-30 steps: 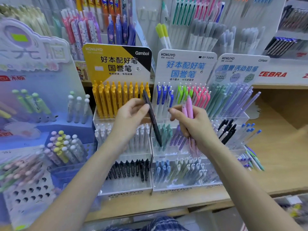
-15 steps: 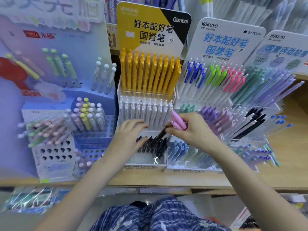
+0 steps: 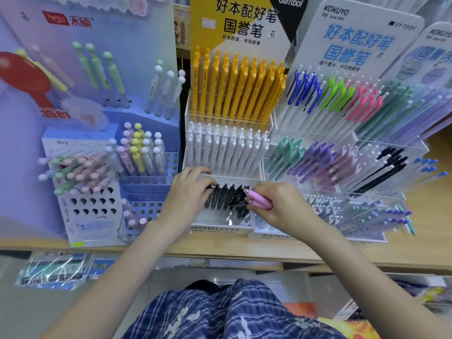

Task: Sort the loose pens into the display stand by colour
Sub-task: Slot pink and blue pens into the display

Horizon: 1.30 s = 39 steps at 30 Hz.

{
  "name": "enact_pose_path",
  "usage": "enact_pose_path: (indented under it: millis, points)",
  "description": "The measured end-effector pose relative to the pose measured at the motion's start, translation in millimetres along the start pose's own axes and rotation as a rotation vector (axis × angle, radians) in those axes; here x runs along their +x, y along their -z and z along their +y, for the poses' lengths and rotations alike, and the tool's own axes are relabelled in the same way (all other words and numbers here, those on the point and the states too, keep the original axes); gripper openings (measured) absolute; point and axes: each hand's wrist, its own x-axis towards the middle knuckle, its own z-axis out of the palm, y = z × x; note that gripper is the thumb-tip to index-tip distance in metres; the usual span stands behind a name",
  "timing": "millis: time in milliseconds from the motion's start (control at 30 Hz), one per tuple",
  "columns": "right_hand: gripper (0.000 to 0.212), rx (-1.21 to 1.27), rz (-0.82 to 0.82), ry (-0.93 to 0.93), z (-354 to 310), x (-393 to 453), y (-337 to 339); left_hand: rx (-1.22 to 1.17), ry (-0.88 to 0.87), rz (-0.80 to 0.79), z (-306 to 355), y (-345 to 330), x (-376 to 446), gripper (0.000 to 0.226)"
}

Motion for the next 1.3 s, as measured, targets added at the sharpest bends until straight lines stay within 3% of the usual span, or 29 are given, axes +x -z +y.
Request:
enact_pose_path:
  millis: [200, 533, 733, 833, 900, 1100, 1200, 1300]
  points:
    - [0.019, -0.054, 0.005, 0.070, -2, -11, 3, -0.001, -0.005, 0.003, -1, 1, -1, 0.021]
    - [0.022, -0.145, -0.120, 0.004, -8, -6, 8, -0.017, 0.007, -0.008, 0, 3, -2, 0.024]
    - [0.048, -0.141, -0.175, -0.040, -6, -10, 11, -0.014, -0.002, -0.011, 2, 2, -2, 0.024]
    - [0.030, -0.136, -0.185, -0.077, -6, -5, 9, -0.010, -0.003, -0.002, 1, 1, -2, 0.023]
    - [0.024, -0.184, -0.156, -0.102, -4, 5, 3, -0.005, -0.006, -0.003, 2, 1, -1, 0.023]
    - [0.032, -0.290, -0.072, -0.193, -4, 23, -29, 0.040, -0.007, -0.025, 2, 1, -1, 0.025]
    - [0.020, -0.092, -0.012, -0.238, -2, 19, -27, 0.027, 0.018, 0.000, 6, 0, -1, 0.024]
    - [0.013, 0.049, 0.191, -0.247, 8, 12, -13, -0.004, -0.032, 0.104, 11, -6, -4, 0.023]
